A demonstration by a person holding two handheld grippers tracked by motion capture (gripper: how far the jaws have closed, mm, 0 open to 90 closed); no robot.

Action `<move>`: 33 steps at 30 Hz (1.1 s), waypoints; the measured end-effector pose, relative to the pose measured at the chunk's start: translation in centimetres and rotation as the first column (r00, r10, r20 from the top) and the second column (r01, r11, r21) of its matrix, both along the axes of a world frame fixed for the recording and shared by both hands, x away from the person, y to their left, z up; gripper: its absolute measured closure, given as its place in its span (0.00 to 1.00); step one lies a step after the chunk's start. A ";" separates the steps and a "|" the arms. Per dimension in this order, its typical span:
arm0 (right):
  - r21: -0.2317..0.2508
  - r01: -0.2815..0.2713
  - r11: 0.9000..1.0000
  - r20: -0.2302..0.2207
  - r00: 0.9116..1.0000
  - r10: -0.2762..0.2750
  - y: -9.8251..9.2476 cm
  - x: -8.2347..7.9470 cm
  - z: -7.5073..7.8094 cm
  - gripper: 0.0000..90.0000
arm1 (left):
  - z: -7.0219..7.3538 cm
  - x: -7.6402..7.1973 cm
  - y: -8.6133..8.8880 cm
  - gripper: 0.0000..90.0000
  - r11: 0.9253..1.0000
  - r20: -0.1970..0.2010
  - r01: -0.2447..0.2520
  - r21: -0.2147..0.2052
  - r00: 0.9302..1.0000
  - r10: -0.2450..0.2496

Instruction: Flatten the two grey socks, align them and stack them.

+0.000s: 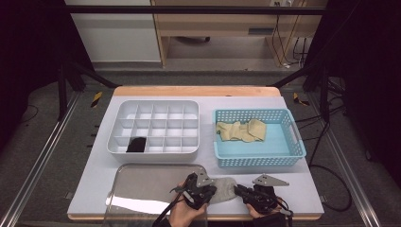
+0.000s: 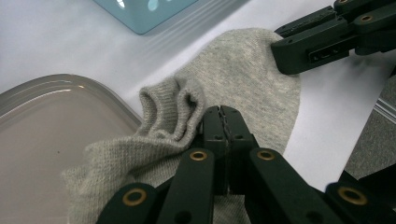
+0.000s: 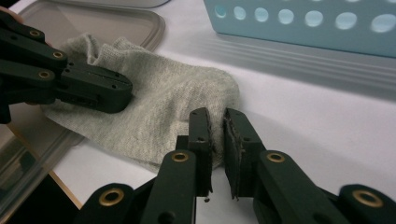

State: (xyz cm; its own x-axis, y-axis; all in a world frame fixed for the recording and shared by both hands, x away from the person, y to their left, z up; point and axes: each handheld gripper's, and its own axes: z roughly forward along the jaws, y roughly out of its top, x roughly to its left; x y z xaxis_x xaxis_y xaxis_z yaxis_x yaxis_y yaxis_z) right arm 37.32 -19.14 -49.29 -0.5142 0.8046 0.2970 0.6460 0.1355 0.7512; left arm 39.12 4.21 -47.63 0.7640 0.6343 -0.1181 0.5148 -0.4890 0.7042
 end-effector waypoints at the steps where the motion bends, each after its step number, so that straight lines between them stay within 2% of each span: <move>1: -0.001 0.001 1.000 -0.001 1.000 -0.001 0.0 0.0 0.0 0.91 | 0.0 0.0 0.0 0.99 1.000 -0.002 0.000 -0.001 1.000 0.000; 5: -0.003 0.004 1.000 0.015 1.000 -0.004 0.0 0.0 0.2 0.93 | 0.0 0.0 0.0 0.99 1.000 -0.006 -0.006 -0.005 1.000 0.006; 7: -0.002 -0.002 1.000 0.040 0.999 0.002 0.0 -0.1 0.6 0.93 | 0.0 0.0 0.0 0.99 1.000 -0.009 -0.009 -0.009 1.000 0.009; 8: 0.001 -0.007 1.000 0.066 0.998 0.007 0.1 -0.3 1.0 0.93 | 0.0 0.0 0.0 0.99 1.000 -0.011 -0.013 -0.014 1.000 0.013; 11: -0.003 -0.035 0.999 0.127 0.991 0.035 0.4 -0.7 1.8 0.93 | 0.0 0.1 0.1 0.99 0.999 -0.023 -0.020 -0.025 1.000 0.019; 16: -0.008 -0.093 0.996 0.184 0.979 0.093 1.1 -1.3 2.8 0.93 | -0.1 0.2 0.1 0.99 0.999 -0.031 -0.024 -0.036 0.999 0.022; 18: -0.013 -0.116 0.993 0.193 0.974 0.116 1.3 -1.4 2.9 0.93 | 0.0 0.2 0.1 0.99 0.999 -0.037 -0.024 -0.041 0.999 0.022; 20: -0.019 -0.121 0.992 0.190 0.974 0.122 1.5 -1.4 2.9 0.93 | 0.2 0.1 0.4 0.98 0.998 -0.043 -0.021 -0.054 0.999 0.019; 25: -0.025 -0.121 0.992 0.185 0.975 0.123 1.3 -1.3 2.9 0.93 | 1.7 -0.5 1.6 0.96 0.996 -0.007 -0.033 -0.079 0.999 0.032; 27: -0.029 -0.120 0.992 0.186 0.975 0.123 1.3 -1.4 2.9 0.93 | 2.3 -0.8 2.5 0.96 0.995 0.012 -0.042 -0.092 0.999 0.043; 30: -0.034 -0.123 0.992 0.188 0.974 0.127 1.4 -1.4 2.9 0.93 | 3.1 -0.8 4.4 0.95 0.992 0.030 -0.083 -0.096 0.996 0.086; 33: -0.038 -0.128 0.991 0.191 0.973 0.133 1.5 -1.4 3.0 0.93 | 3.1 -0.9 6.4 0.94 0.988 0.028 -0.121 -0.092 0.992 0.124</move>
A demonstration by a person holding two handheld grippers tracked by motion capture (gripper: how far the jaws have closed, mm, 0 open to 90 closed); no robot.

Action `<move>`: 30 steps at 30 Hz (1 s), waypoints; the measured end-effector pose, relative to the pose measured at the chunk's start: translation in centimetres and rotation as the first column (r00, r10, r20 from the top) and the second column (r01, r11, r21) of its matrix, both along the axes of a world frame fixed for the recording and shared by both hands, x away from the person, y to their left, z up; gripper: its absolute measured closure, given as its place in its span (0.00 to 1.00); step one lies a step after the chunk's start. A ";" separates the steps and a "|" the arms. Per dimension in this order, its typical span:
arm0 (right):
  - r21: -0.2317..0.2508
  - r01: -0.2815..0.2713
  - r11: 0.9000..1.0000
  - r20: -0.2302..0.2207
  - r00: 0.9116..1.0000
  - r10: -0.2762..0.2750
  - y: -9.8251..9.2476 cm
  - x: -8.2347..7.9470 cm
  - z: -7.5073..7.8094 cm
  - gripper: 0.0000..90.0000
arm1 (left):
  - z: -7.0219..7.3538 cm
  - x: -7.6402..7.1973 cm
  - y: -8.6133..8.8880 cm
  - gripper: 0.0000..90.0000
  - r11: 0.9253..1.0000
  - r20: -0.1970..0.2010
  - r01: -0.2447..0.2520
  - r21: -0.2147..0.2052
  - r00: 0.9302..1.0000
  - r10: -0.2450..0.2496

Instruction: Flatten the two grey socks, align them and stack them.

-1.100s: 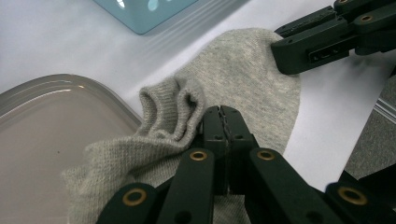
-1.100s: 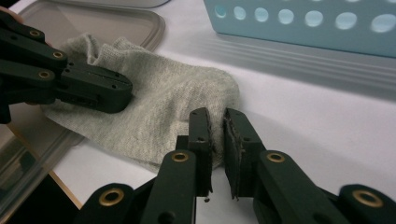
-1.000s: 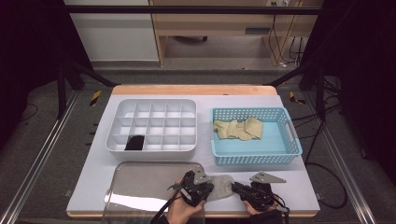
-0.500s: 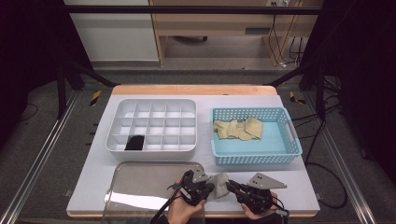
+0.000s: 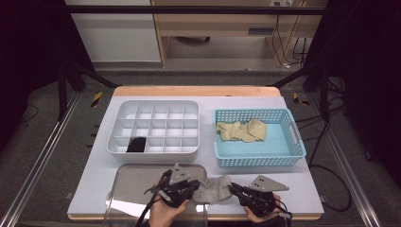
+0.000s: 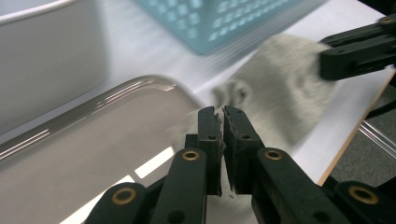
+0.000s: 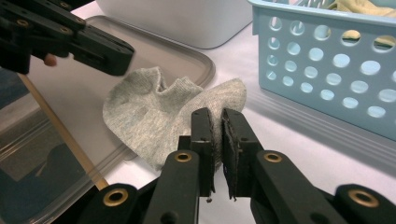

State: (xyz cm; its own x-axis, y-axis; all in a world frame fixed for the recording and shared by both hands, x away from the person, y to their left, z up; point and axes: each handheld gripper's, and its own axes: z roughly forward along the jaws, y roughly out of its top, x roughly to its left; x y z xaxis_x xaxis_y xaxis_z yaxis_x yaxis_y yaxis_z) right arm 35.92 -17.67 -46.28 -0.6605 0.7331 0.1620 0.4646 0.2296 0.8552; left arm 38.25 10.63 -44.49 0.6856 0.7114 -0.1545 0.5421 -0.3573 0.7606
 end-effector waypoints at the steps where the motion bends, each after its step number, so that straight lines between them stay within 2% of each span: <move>1: -0.001 0.000 1.000 0.000 1.000 0.000 0.0 0.0 0.0 0.93 | -0.1 -0.1 0.6 0.94 1.000 -0.005 -0.010 0.003 1.000 0.010; 5: -0.006 -0.010 1.000 0.008 1.000 0.010 0.1 0.0 0.1 0.93 | -1.2 -0.3 1.8 0.93 1.000 -0.035 -0.030 0.005 0.999 0.030; 14: -0.024 -0.065 0.998 0.043 0.997 0.066 1.2 -0.2 0.7 0.93 | -2.3 -0.4 1.2 0.93 1.000 -0.042 -0.007 0.023 0.999 0.008; 19: -0.042 -0.123 0.992 0.068 0.990 0.126 2.6 -0.2 1.0 0.93 | -2.5 -0.3 1.3 0.94 1.000 -0.046 -0.008 0.019 0.999 0.009; 30: -0.049 -0.221 0.974 0.057 0.973 0.224 6.3 0.3 0.7 0.93 | -2.7 -0.3 1.3 0.96 1.000 -0.057 -0.006 0.010 0.998 0.006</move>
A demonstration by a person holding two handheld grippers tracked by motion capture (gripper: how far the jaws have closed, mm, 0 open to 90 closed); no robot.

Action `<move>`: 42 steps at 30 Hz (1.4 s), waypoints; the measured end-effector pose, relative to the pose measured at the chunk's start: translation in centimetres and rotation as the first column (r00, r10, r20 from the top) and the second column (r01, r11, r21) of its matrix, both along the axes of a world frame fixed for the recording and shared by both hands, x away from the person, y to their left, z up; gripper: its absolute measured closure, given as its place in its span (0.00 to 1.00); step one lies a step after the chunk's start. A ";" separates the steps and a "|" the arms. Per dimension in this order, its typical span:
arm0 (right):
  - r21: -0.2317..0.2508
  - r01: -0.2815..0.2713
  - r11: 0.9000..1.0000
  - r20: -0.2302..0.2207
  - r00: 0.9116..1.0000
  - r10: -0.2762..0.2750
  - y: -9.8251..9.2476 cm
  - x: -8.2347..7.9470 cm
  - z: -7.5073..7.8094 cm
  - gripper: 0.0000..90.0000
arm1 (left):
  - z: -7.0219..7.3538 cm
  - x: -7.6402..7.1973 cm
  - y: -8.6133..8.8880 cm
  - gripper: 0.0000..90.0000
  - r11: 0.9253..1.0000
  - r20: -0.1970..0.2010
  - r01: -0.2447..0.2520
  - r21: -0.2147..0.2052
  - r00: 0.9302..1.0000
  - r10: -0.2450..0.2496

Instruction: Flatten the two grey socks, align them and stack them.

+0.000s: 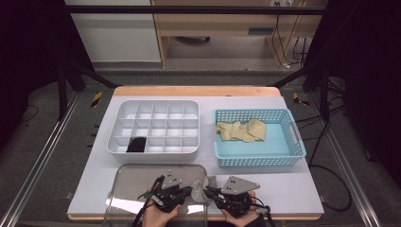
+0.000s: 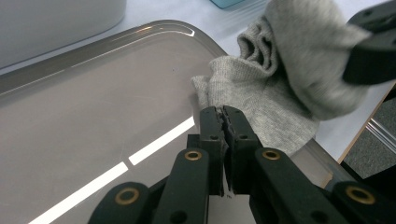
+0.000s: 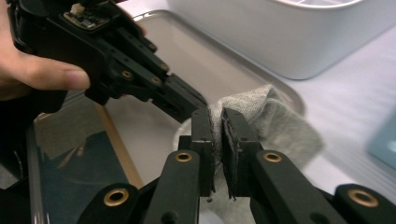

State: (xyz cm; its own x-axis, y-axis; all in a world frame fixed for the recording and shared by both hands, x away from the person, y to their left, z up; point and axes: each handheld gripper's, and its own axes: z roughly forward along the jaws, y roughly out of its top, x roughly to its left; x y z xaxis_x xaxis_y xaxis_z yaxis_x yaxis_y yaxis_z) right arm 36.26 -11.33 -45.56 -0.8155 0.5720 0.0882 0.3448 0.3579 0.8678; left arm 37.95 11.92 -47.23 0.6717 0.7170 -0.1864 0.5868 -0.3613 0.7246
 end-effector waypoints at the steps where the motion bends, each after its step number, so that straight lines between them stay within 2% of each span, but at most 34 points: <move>1: -0.003 -0.010 1.000 -0.004 1.000 0.010 0.4 0.0 -0.1 0.93 | 0.0 0.0 0.0 0.96 1.000 -0.001 0.000 -0.001 1.000 0.000; 5: -0.028 -0.030 0.999 -0.016 0.999 0.030 1.6 0.3 -0.7 0.93 | 0.0 0.1 0.2 0.96 1.000 -0.005 -0.001 -0.008 1.000 0.001; 12: -0.043 -0.028 0.999 -0.043 0.999 0.026 2.7 0.6 -1.8 0.86 | 1.1 0.4 1.5 0.96 0.997 0.005 -0.032 -0.063 0.999 0.033; 17: -0.055 -0.028 0.998 -0.045 0.999 0.026 3.3 0.4 -2.2 0.84 | 2.2 0.5 1.9 0.96 0.995 0.031 -0.028 -0.091 0.999 0.030; 21: -0.054 -0.021 0.998 -0.052 0.998 0.018 3.2 0.4 -2.2 0.87 | 2.6 0.6 1.3 0.95 0.995 0.039 -0.009 -0.102 0.999 0.013; 25: -0.054 -0.011 0.998 -0.054 0.998 0.008 3.4 0.4 -2.2 0.87 | 2.3 0.6 0.2 0.89 0.996 0.045 0.000 -0.085 0.999 0.004; 29: -0.057 -0.013 0.998 -0.050 0.999 0.010 3.5 0.3 -2.3 0.87 | 1.9 1.1 -0.5 0.79 0.998 0.050 -0.021 -0.066 0.998 0.025; 34: -0.056 -0.023 0.998 -0.053 0.998 0.020 3.5 0.1 -2.2 0.85 | 1.1 1.3 -0.9 0.79 0.999 0.046 -0.033 -0.034 0.998 0.035; 38: -0.020 -0.025 0.999 -0.061 0.998 0.023 2.8 -0.2 -1.6 0.81 | 1.0 1.2 -0.9 0.80 0.999 0.049 -0.034 -0.029 0.998 0.035; 40: 0.013 -0.009 1.000 -0.058 0.998 0.010 2.0 -0.2 -1.2 0.83 | 0.9 1.2 -0.9 0.81 0.999 0.048 -0.033 -0.030 0.998 0.034; 42: 0.024 0.029 0.999 -0.049 0.998 -0.028 1.2 -0.1 -0.9 0.87 | 0.8 1.2 -0.9 0.81 0.999 0.048 -0.030 -0.032 0.998 0.031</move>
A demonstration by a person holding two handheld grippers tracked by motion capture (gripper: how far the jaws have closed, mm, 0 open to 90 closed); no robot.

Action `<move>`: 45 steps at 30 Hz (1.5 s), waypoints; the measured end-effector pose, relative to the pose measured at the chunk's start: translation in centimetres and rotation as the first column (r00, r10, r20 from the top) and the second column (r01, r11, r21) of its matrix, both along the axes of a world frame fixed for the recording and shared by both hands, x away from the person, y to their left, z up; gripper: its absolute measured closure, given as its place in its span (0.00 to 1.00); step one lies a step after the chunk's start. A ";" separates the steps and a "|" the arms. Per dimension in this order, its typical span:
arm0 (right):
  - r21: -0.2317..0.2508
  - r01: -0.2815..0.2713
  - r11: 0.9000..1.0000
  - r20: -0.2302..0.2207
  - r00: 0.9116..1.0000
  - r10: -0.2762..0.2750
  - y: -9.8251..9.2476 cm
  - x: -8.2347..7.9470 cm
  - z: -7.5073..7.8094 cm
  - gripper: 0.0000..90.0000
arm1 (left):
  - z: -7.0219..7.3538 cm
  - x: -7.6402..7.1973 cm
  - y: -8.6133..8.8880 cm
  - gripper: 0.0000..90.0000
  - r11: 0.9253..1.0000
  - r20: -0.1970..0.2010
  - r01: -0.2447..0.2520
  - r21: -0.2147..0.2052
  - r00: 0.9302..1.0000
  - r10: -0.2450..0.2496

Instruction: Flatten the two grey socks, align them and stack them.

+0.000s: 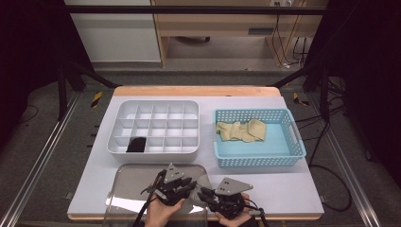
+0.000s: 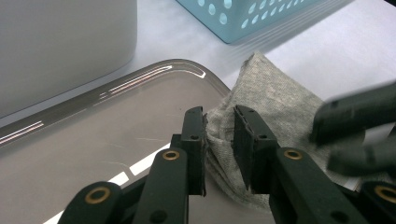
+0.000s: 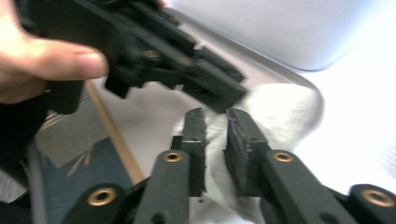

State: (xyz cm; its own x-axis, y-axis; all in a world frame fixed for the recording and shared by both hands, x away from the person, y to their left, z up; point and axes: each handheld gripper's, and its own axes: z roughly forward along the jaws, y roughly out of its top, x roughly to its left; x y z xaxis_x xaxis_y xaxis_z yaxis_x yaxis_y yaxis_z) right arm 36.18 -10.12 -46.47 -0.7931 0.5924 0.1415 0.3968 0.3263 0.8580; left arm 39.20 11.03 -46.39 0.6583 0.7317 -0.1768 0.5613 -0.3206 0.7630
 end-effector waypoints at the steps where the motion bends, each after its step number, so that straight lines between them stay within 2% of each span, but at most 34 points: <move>1: -0.002 0.012 1.000 -0.004 1.000 -0.012 -0.3 0.1 0.0 0.90 | 0.0 0.0 0.0 0.81 1.000 -0.002 0.002 -0.002 1.000 -0.002; 3: -0.044 0.044 0.998 -0.014 0.999 -0.044 -0.4 0.4 -0.5 0.94 | -0.1 0.0 -0.1 0.81 1.000 -0.003 0.007 -0.001 1.000 -0.007; 5: -0.080 0.051 0.995 -0.030 0.998 -0.054 -0.4 0.6 -1.1 0.96 | -0.3 0.0 -0.2 0.81 1.000 -0.006 0.009 0.002 1.000 -0.009; 7: -0.065 0.050 0.997 -0.043 0.998 -0.053 -0.5 0.7 -1.2 0.96 | -0.3 0.0 -0.1 0.81 1.000 -0.006 0.008 0.004 1.000 -0.008; 9: -0.049 0.058 0.997 -0.027 0.998 -0.059 -0.8 0.6 -0.8 0.93 | -0.3 0.0 -0.1 0.81 1.000 -0.006 0.007 0.006 1.000 -0.007; 11: -0.031 0.088 0.996 -0.005 0.996 -0.088 -1.4 0.4 -0.3 0.87 | -0.4 0.0 -0.1 0.81 1.000 -0.005 0.005 0.002 1.000 -0.004; 14: -0.016 0.131 0.991 -0.004 0.991 -0.131 -2.4 0.4 -0.1 0.79 | -0.5 0.0 -0.1 0.81 1.000 -0.005 0.002 0.001 1.000 -0.002; 18: -0.007 0.131 0.991 -0.060 0.990 -0.131 -2.7 0.7 -0.8 0.73 | -0.5 0.0 -0.1 0.81 1.000 -0.006 0.002 0.000 1.000 -0.002; 20: -0.021 0.123 0.992 -0.085 0.989 -0.124 -2.5 0.8 -1.3 0.73 | -0.5 0.0 -0.1 0.81 1.000 -0.009 0.002 -0.004 1.000 -0.002; 23: -0.018 0.107 0.994 -0.127 0.986 -0.108 -2.3 1.2 -1.8 0.79 | -0.5 -0.1 -0.2 0.81 1.000 -0.004 0.003 -0.001 1.000 -0.003; 24: -0.004 0.106 0.994 -0.141 0.984 -0.105 -2.4 1.2 -1.9 0.86 | -0.5 -0.1 -0.2 0.81 1.000 -0.004 0.004 -0.001 1.000 -0.004; 26: 0.000 0.098 0.995 -0.147 0.984 -0.097 -2.5 1.2 -1.8 0.91 | -0.5 -0.1 -0.1 0.81 1.000 -0.005 0.003 -0.005 1.000 -0.003; 29: -0.003 0.108 0.994 -0.136 0.985 -0.108 -2.3 1.1 -1.4 0.92 | 0.1 -0.3 0.1 0.83 1.000 0.004 0.005 -0.025 1.000 -0.005; 32: -0.002 0.126 0.992 -0.138 0.983 -0.125 -2.3 1.1 -1.2 0.92 | 1.0 -0.8 0.1 0.87 0.999 0.038 0.022 -0.045 0.999 -0.020; 35: -0.012 0.146 0.989 -0.140 0.979 -0.146 -2.3 1.2 -1.2 0.91 | 1.5 -1.3 -0.6 0.91 0.999 0.063 0.045 -0.022 0.997 -0.044; 38: -0.031 0.158 0.987 -0.137 0.977 -0.161 -2.2 1.2 -1.2 0.91 | 1.3 -1.4 -0.9 0.92 0.999 0.071 0.051 -0.012 0.996 -0.050; 45: -0.055 0.175 0.983 -0.127 0.975 -0.181 -1.8 1.2 -0.9 0.91 | 2.9 -1.5 -0.4 0.96 0.997 0.103 0.047 -0.060 0.994 -0.041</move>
State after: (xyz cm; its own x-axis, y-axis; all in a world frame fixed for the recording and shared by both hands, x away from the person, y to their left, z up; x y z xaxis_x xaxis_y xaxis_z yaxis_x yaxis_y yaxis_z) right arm 37.42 -11.91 -47.35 -0.6506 0.7303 0.2085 0.5599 0.2758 0.7813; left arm 37.67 10.67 -43.45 0.7065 0.6914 -0.1512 0.4661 -0.2937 0.8346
